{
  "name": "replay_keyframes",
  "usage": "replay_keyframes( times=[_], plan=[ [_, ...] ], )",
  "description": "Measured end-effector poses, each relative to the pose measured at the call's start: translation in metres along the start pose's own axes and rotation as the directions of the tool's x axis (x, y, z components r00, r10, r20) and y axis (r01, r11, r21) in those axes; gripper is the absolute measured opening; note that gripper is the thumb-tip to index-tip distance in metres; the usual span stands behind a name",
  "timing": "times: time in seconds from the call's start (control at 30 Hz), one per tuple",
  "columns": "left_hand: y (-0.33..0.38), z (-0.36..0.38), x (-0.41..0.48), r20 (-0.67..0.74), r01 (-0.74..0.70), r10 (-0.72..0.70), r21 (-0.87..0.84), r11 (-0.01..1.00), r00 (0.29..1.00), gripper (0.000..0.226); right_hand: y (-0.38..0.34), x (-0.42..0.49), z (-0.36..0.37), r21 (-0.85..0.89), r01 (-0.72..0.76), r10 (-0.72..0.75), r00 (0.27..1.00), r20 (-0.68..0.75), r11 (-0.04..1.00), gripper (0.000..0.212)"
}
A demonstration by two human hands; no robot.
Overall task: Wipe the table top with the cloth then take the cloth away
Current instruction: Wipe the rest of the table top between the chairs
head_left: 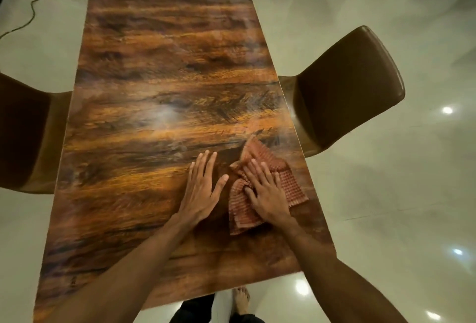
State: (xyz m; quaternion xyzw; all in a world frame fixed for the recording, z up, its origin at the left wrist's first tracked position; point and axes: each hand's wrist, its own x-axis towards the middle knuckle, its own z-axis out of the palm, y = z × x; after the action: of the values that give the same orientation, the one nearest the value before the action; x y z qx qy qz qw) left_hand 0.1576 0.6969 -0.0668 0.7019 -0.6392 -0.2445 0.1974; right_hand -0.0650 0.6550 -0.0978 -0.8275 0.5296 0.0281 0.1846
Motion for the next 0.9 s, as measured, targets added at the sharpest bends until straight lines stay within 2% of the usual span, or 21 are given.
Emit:
replay_keyframes(
  times=[0.1, 0.13, 0.33, 0.5, 0.57, 0.67, 0.73, 0.77, 0.83, 0.9],
  plan=[
    [-0.014, -0.015, 0.019, -0.014, -0.006, 0.005, -0.032, 0.999, 1.0, 0.072, 0.04, 0.012, -0.025, 0.088, -0.31, 0.314, 0.949, -0.028, 0.946, 0.062],
    [-0.017, -0.018, 0.023, -0.021, -0.003, 0.003, -0.033, 0.999, 1.0, 0.072, 0.044, 0.007, -0.026, 0.107, -0.36, 0.365, 0.93, -0.031, 0.927, 0.062],
    [-0.027, -0.019, 0.045, -0.035, 0.05, -0.053, -0.076, 0.996, 0.998, 0.076, 0.025, -0.02, -0.003, 0.061, -0.144, 0.144, 0.99, 0.013, 0.988, 0.062],
    [-0.026, -0.018, 0.065, -0.078, 0.091, -0.096, -0.064, 0.994, 0.992, 0.073, 0.042, 0.098, -0.039, 0.054, -0.219, 0.221, 0.974, -0.045, 0.974, 0.061],
    [-0.026, -0.021, 0.072, -0.114, 0.124, -0.129, -0.055, 0.991, 0.985, 0.074, 0.015, 0.144, -0.042, 0.02, -0.165, 0.166, 0.984, -0.067, 0.986, 0.062],
    [-0.025, -0.027, 0.081, -0.159, 0.173, -0.177, -0.04, 0.984, 0.971, 0.074, -0.047, 0.169, -0.026, -0.001, 0.143, -0.143, 0.99, 0.002, 0.99, 0.062],
    [-0.022, -0.032, 0.085, -0.176, 0.206, -0.206, -0.015, 0.978, 0.963, 0.075, -0.064, 0.167, -0.018, -0.03, 0.364, -0.361, 0.93, 0.063, 0.931, 0.062],
    [-0.02, -0.032, 0.09, -0.178, 0.223, -0.22, -0.003, 0.975, 0.959, 0.075, -0.053, 0.174, -0.022, -0.027, 0.413, -0.41, 0.91, 0.067, 0.911, 0.061],
    [-0.015, -0.031, 0.099, -0.182, 0.247, -0.241, 0.007, 0.969, 0.953, 0.075, -0.012, 0.2, -0.036, -0.046, 0.357, -0.356, 0.934, 0.031, 0.933, 0.061],
    [-0.01, -0.028, 0.109, -0.183, 0.258, -0.253, 0.002, 0.966, 0.95, 0.075, 0.037, 0.229, -0.059, -0.042, 0.194, -0.195, 0.981, -0.02, 0.98, 0.061]
  ],
)
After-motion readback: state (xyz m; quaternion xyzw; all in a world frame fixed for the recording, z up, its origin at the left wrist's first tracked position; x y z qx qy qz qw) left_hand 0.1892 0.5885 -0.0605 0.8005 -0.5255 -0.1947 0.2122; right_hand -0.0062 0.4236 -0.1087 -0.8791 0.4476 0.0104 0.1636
